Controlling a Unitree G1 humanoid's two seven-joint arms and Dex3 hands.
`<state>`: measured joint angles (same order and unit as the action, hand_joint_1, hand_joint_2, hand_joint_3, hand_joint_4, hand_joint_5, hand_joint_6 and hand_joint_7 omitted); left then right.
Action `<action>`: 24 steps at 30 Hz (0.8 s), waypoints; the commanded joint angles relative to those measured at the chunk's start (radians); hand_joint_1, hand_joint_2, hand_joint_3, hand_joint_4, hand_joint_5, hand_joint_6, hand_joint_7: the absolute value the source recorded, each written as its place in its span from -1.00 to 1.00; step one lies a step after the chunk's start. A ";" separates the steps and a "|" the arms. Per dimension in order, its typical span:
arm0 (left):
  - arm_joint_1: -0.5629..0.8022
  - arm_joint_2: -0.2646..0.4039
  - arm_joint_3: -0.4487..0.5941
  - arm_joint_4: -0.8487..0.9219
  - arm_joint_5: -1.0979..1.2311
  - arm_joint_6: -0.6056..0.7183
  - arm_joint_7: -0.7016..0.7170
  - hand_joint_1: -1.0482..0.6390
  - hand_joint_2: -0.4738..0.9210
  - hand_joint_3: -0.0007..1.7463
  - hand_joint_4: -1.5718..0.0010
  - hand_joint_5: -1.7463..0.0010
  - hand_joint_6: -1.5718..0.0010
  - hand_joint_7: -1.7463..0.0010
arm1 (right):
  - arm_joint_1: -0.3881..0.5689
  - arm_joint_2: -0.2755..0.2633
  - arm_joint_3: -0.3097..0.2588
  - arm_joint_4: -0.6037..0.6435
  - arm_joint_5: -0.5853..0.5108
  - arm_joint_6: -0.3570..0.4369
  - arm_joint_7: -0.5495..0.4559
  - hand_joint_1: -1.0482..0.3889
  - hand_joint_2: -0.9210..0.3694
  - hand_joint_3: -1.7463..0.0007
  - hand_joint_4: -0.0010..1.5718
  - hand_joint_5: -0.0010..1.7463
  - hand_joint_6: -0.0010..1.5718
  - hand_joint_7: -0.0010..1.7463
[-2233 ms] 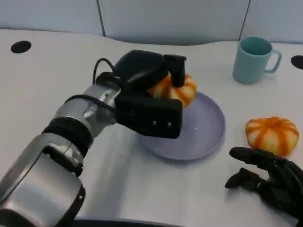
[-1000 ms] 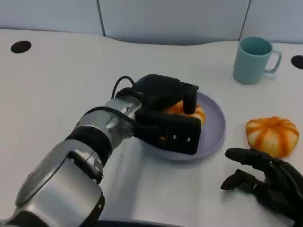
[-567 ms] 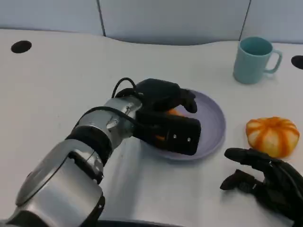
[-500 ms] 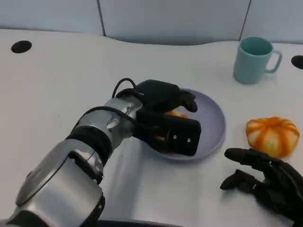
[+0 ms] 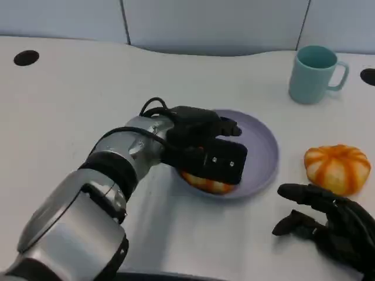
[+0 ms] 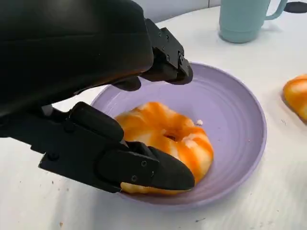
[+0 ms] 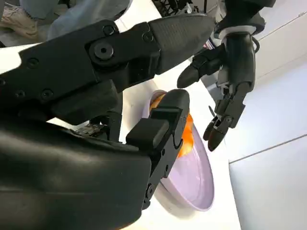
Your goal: Grasp the bread from the table and place it into the plate.
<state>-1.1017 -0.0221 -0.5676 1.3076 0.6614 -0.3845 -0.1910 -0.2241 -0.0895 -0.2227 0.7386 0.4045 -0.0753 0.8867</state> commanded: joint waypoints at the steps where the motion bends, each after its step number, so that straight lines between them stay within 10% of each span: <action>1: -0.043 0.030 0.040 -0.013 -0.038 -0.011 -0.033 -0.88 1.00 -0.62 1.00 0.59 0.75 0.96 | 0.013 -0.010 -0.002 0.024 0.000 0.023 -0.007 -0.09 -1.00 0.82 -0.32 0.34 -0.04 -0.53; 24: 0.059 0.132 0.371 -0.073 -0.421 -0.155 -0.358 -0.82 1.00 -0.59 0.97 0.56 0.74 0.97 | -0.002 -0.019 -0.014 0.051 -0.002 0.009 -0.005 -0.09 -1.00 0.86 -0.30 0.30 -0.01 -0.56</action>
<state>-1.0707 0.0842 -0.2347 1.2552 0.2896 -0.5297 -0.4978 -0.2408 -0.0927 -0.2317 0.7688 0.4063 -0.0784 0.8965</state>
